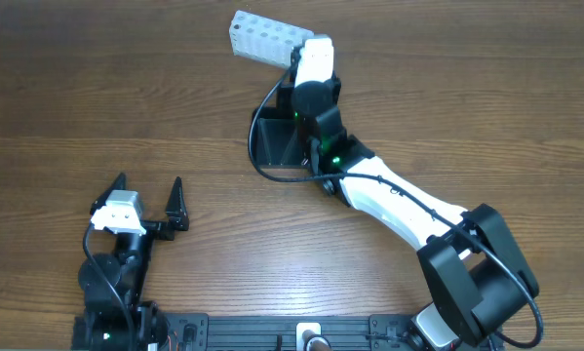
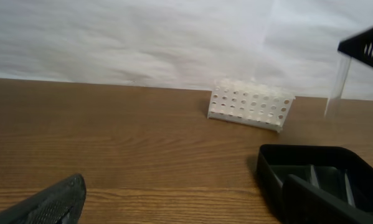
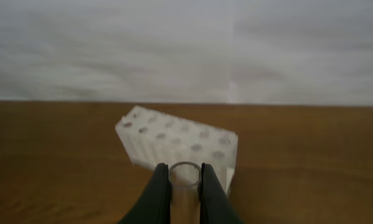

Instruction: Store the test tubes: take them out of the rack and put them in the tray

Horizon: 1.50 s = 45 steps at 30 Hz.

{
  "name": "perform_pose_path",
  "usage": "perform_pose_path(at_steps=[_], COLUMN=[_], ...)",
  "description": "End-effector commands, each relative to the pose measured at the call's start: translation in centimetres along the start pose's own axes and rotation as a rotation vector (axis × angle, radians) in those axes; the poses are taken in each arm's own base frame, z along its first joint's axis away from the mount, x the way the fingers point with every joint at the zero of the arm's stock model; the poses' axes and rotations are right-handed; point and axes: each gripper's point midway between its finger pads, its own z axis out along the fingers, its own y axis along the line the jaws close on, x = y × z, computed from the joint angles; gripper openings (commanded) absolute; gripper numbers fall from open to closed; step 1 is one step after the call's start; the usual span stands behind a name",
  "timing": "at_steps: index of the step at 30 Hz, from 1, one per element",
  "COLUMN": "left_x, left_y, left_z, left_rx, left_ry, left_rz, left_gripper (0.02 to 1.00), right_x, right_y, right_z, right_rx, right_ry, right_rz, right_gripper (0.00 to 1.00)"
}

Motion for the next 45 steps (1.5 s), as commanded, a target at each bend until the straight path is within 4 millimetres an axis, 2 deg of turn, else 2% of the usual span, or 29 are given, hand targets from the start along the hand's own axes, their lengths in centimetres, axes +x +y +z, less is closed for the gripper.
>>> perform_pose_path(at_steps=[1, 10, 17, 30, 34, 41, 45], left_x=[0.1, 0.1, 0.1, 0.1, 0.1, 0.1, 0.1], left_y=[0.0, 0.0, 0.0, 0.0, 0.0, 0.0, 0.0], left_z=[0.0, 0.0, 0.0, 0.0, 0.0, 0.0, 0.0], left_rx=[0.000, 0.000, 0.001, 0.001, 0.001, 0.001, 0.000], left_ry=[0.000, 0.000, 0.000, 0.000, 0.000, 0.000, 0.000], left_rz=[0.011, 0.011, 0.011, 0.011, 0.011, 0.011, 0.011], left_gripper=[1.000, 1.000, 1.000, 1.000, 1.000, 1.000, 0.996], right_x=[1.3, 6.5, 9.0, 11.0, 11.1, 12.0, 13.0], right_y=[-0.9, -2.2, -3.0, -3.5, -3.6, -3.8, -4.6], right_z=[-1.0, -1.9, -2.5, -2.6, -2.6, -2.7, -2.9], right_rx=[0.034, 0.079, 0.123, 0.164, 0.166, 0.174, 0.206], right_ry=[0.014, 0.160, 0.252, 0.304, 0.307, 0.325, 0.336], right_rz=[0.063, 0.103, 0.195, 0.254, 0.253, 0.242, 0.224], right_gripper=[0.012, 0.014, 0.014, 0.018, 0.112, 0.110, 0.106])
